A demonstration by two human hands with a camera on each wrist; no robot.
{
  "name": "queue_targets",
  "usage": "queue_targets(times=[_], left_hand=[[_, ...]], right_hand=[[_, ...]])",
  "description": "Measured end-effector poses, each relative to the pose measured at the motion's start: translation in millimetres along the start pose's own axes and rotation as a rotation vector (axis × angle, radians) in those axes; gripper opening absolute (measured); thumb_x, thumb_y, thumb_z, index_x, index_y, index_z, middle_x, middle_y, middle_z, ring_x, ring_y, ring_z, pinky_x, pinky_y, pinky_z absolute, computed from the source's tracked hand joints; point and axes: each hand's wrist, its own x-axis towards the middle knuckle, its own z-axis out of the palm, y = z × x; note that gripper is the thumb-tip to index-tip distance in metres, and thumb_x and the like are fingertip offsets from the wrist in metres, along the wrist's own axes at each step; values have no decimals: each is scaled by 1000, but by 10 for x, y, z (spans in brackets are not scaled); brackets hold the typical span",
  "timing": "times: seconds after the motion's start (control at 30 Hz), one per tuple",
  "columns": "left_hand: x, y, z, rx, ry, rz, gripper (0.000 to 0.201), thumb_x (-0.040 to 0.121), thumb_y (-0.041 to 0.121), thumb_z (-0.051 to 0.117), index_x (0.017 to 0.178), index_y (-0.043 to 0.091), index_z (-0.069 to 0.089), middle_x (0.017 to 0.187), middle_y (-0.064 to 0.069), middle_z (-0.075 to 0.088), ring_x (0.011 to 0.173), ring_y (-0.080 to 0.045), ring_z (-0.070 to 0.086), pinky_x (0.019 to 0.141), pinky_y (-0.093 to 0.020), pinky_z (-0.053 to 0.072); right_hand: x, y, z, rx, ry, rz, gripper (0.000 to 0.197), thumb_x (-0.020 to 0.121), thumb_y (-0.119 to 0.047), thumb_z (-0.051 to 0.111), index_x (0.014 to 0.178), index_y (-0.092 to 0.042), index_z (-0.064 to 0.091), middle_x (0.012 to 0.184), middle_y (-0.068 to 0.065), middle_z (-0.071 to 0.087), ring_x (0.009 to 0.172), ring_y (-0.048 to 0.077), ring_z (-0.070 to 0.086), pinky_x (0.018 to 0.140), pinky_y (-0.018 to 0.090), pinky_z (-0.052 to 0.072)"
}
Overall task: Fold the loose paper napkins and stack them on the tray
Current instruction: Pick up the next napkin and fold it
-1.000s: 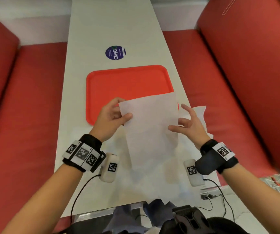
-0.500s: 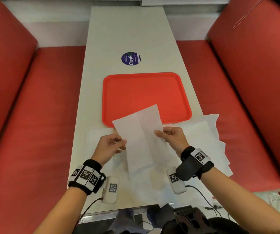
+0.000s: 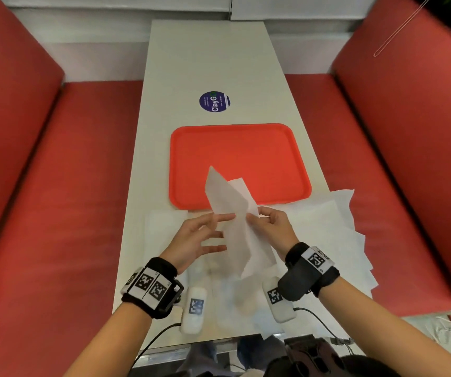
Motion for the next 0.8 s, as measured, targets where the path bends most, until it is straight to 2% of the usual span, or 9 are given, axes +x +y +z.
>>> queue_targets(times=[0.13, 0.2, 0.23, 0.3, 0.37, 0.47, 0.57, 0.7, 0.8], left_hand=[[-50, -94, -101, 134, 92, 87, 33, 84, 3, 70, 115, 16, 70, 129, -7, 61, 93, -29, 64, 88, -38, 57], [-101, -122, -181, 134, 173, 99, 35, 81, -3, 72, 111, 14, 70, 125, -13, 61, 88, -28, 63, 83, -31, 57], [-129, -134, -231, 127, 206, 102, 35, 80, -4, 72, 110, 13, 71, 123, -16, 62, 87, -29, 64, 82, -31, 57], [-201, -141, -345, 124, 258, 95, 36, 78, -7, 73, 108, 13, 71, 120, -17, 63, 86, -30, 66, 80, -32, 58], [-289, -132, -489, 164, 290, 77, 39, 76, -10, 72, 108, 13, 71, 111, -12, 68, 80, -29, 67, 75, -30, 58], [-456, -116, -754, 287, 304, 43, 48, 75, -13, 69, 111, 19, 71, 78, -4, 67, 63, -19, 60, 69, -23, 54], [-577, -121, -1042, 379, 308, 12, 55, 75, -13, 67, 114, 26, 69, 58, -11, 55, 58, -16, 56, 68, -22, 52], [-601, -212, -1326, 444, 355, 25, 49, 74, -4, 77, 111, 28, 69, 50, 2, 59, 55, -14, 57, 64, -21, 52], [-518, -305, -1453, 475, 405, 41, 49, 72, -3, 79, 110, 26, 68, 47, 6, 59, 53, -13, 55, 72, -19, 49]], right_hand=[[-26, 63, 65, -45, -53, -17, 16, 93, -4, 58, 93, -11, 72, 80, 11, 72, 65, 20, 63, 64, 32, 49], [-42, 68, 135, -55, -69, -5, 26, 97, -21, 55, 86, -2, 69, 76, 4, 67, 62, 16, 58, 62, 29, 44], [-48, 55, 187, -71, -66, 24, 46, 98, -38, 52, 87, 4, 67, 76, 6, 64, 64, 18, 56, 62, 29, 41], [-56, 27, 318, -93, -62, 108, 65, 96, -58, 39, 97, -1, 68, 83, 6, 70, 70, 19, 63, 64, 30, 46], [-69, 5, 479, -66, -81, 127, 59, 95, -59, 39, 100, -9, 71, 89, 6, 74, 75, 18, 68, 69, 31, 52], [-65, 74, 725, -102, -116, 24, 31, 93, -37, 60, 82, -10, 70, 67, 0, 66, 61, 16, 60, 62, 29, 49], [-45, 195, 962, -190, -111, -27, 13, 86, -21, 72, 76, -14, 66, 57, -3, 62, 51, 12, 54, 56, 22, 45], [5, 343, 1250, -248, -87, -12, 13, 83, -21, 74, 77, -15, 65, 56, -3, 63, 44, 6, 52, 54, 19, 46], [98, 422, 1426, -294, -50, 0, 14, 85, -22, 73, 81, -12, 64, 57, -1, 64, 41, 5, 51, 50, 16, 44]])
